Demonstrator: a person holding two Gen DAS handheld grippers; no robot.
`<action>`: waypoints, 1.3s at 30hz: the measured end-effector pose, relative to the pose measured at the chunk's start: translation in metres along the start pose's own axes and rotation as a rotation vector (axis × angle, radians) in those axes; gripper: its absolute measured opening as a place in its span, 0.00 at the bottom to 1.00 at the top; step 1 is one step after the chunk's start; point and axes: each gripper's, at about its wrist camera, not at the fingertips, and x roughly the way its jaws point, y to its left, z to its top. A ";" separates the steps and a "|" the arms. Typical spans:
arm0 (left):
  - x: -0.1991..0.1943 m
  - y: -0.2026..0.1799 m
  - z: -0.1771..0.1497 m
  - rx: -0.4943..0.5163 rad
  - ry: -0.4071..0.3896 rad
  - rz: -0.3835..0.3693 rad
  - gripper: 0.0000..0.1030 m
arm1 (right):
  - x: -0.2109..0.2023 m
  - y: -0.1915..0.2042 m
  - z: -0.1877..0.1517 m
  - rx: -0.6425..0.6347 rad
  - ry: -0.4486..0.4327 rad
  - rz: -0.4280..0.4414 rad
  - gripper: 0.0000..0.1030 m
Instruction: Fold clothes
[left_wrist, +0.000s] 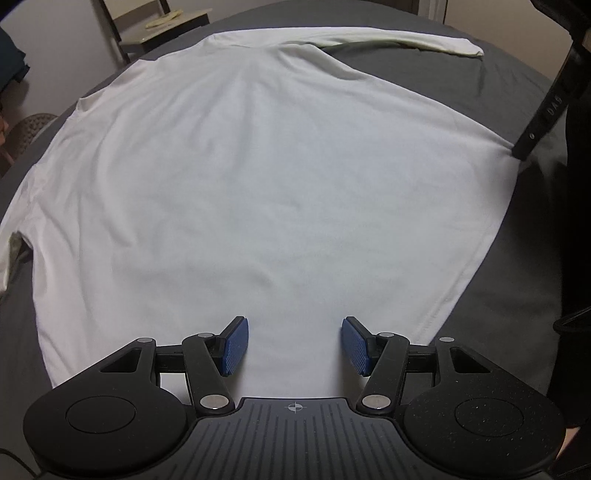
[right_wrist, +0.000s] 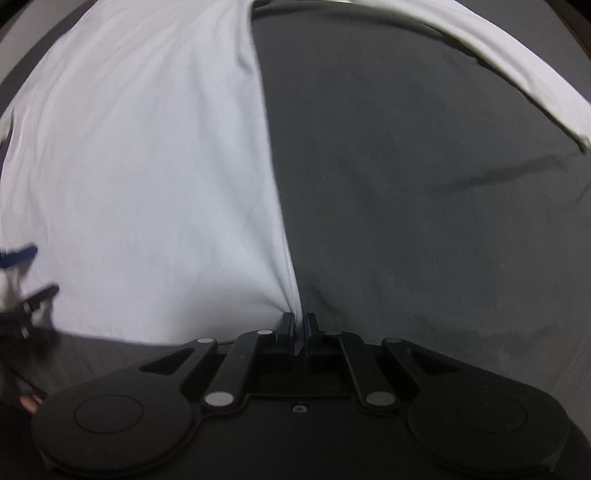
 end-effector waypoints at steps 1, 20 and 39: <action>-0.003 -0.001 0.000 0.007 -0.009 0.006 0.56 | 0.002 0.000 0.000 -0.003 0.010 -0.003 0.05; -0.017 0.056 -0.001 -0.217 -0.103 0.204 0.56 | -0.016 0.042 0.025 -0.164 -0.174 -0.060 0.46; -0.009 0.100 -0.017 -0.423 -0.002 0.376 0.56 | 0.018 0.035 0.042 -0.152 0.007 -0.043 0.15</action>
